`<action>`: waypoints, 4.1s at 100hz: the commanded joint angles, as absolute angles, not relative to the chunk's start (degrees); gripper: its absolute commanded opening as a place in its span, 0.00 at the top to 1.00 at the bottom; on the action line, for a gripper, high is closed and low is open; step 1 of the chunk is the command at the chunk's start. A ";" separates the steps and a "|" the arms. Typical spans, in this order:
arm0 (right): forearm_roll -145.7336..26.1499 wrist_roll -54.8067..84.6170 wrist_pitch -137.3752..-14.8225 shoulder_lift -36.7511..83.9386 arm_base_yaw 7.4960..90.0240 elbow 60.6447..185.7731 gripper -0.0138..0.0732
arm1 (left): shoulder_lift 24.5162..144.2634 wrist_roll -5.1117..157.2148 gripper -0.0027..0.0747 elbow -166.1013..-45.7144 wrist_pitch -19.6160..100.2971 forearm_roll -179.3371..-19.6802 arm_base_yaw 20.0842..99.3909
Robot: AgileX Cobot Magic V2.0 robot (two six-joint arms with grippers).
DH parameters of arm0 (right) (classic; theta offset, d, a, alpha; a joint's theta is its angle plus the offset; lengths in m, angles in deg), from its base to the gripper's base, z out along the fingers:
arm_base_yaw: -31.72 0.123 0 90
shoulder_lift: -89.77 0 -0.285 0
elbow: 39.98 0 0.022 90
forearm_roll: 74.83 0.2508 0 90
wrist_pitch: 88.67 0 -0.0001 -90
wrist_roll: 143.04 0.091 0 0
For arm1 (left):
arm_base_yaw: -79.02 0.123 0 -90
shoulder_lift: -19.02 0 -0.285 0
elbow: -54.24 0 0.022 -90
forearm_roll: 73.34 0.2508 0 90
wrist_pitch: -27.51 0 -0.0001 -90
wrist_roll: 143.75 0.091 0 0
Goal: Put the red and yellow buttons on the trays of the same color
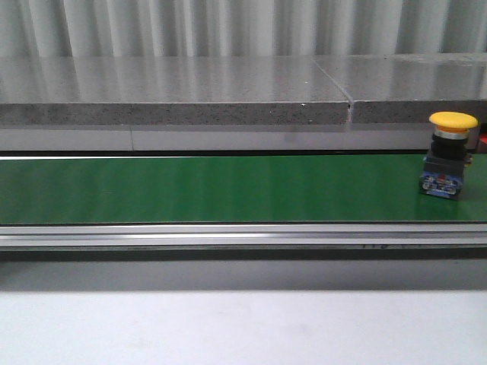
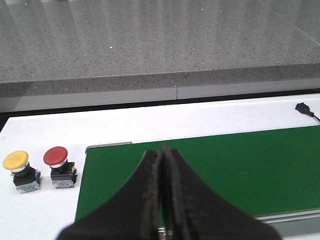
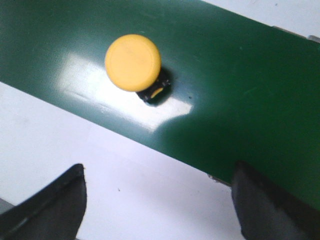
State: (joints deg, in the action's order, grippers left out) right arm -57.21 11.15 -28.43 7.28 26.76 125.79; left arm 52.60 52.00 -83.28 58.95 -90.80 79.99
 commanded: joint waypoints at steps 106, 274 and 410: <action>-50.48 9.79 -40.29 -4.15 27.10 127.37 0.67 | 52.88 51.93 0.99 -84.80 54.94 -92.05 79.60; -83.51 49.74 -50.10 18.37 4.41 101.52 0.68 | 52.88 51.93 0.99 -84.80 54.94 -92.05 79.60; -82.30 52.40 -60.06 7.50 0.60 99.95 0.61 | 52.88 51.93 0.99 -84.80 54.94 -92.05 79.60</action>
State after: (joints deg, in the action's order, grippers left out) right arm -81.91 52.46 -57.86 6.38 0.97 98.62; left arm 52.60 52.00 -83.28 58.99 -90.90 79.99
